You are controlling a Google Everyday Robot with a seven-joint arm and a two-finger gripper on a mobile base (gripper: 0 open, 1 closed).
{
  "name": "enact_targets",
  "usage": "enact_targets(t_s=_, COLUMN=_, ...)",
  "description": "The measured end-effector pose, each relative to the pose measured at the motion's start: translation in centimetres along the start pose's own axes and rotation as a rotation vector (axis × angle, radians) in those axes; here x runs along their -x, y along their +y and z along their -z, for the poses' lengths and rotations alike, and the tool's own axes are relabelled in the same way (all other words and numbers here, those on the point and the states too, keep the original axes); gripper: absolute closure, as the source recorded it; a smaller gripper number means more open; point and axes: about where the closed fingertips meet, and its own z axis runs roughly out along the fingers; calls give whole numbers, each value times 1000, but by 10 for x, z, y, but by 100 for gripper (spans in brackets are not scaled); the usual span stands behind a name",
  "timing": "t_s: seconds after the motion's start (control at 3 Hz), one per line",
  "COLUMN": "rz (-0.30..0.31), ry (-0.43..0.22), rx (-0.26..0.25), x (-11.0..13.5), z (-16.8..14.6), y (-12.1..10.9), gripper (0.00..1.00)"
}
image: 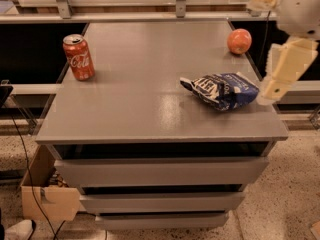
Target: Move blue chip bag near coke can
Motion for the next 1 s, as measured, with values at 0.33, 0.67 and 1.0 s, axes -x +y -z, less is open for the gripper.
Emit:
enact_targets(t_s=0.33, rz=100, ry=-26, rx=65, x=6, z=-38, y=-9, gripper=0)
enact_targets(t_s=0.67, rz=189, ry=-28, rx=135, x=5, z=-81, y=-14, gripper=0)
enact_targets(t_s=1.0, rz=231, ry=-15, rx=189, x=-3, z=-115, y=-19, gripper=0)
